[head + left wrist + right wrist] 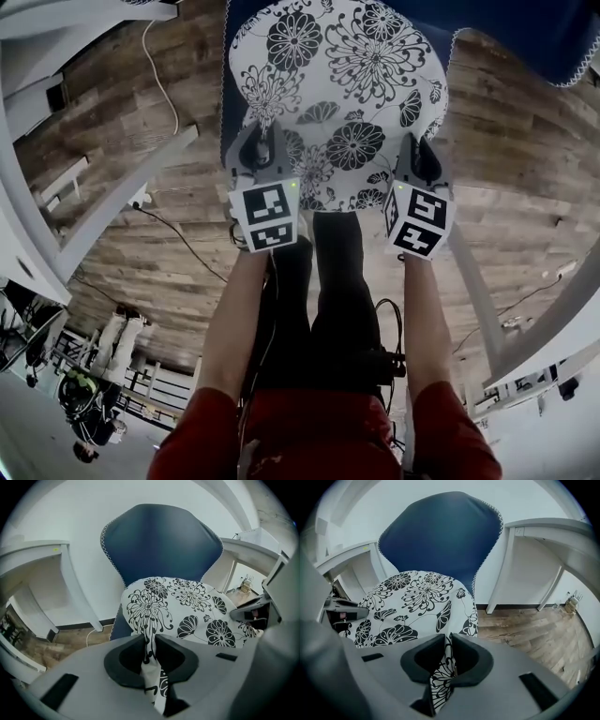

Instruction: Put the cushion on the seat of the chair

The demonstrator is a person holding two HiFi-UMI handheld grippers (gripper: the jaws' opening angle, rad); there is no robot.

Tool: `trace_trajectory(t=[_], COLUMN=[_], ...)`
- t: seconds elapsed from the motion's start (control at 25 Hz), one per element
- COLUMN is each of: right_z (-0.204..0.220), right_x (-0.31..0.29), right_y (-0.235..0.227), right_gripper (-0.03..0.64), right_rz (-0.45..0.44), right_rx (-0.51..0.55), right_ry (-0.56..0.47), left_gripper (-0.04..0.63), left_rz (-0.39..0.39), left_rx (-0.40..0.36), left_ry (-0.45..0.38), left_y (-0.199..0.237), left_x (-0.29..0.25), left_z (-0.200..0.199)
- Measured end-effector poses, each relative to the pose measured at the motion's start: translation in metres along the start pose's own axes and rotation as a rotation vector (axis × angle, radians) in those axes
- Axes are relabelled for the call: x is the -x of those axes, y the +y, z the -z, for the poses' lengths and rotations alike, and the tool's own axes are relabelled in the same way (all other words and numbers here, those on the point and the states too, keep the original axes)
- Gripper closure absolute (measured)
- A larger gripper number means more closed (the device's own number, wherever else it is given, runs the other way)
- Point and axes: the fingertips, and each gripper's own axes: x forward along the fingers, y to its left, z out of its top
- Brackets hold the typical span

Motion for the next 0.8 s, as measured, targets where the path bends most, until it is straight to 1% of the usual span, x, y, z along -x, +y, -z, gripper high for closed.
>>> trace_trajectory(t=[0.12,0.32,0.4,0.48,0.56,0.64,0.8], right_z=[0.003,0.005,0.005,0.004,0.002,-0.001,-0.006], right_x=[-0.003,-0.005,-0.004,-0.002,-0.001,0.002,0.006], right_y=[-0.002,-0.006,-0.007,-0.006,-0.005,-0.005,-0.006], right_gripper=[0.548,0.509,0.496,0.474,0.450,0.436,0.426], right_rz=[0.006,0.020,0.023,0.022,0.019,0.019,0.021], right_rx=[0.000,0.000,-0.002,-0.005,-0.003,-0.002,-0.005], right_ry=[0.016,0.018,0.013,0.004,-0.004,-0.014,-0.028], left_gripper=[0.537,0.471,0.432,0.369,0.320,0.298,0.285], left_rz=[-0.022,-0.062,-0.063,-0.060,-0.056,-0.052,-0.051], left_rx=[-0.014,-0.030,-0.026,-0.015,0.001,0.009,0.007], left_ry=[-0.001,-0.010,-0.009,0.000,0.016,0.028,0.021], left_y=[0.000,0.004,0.004,0.006,0.007,0.007,0.005], left_x=[-0.001,0.001,0.001,0.000,0.000,0.000,0.005], left_z=[-0.001,-0.001,0.000,0.002,0.005,0.007,0.005])
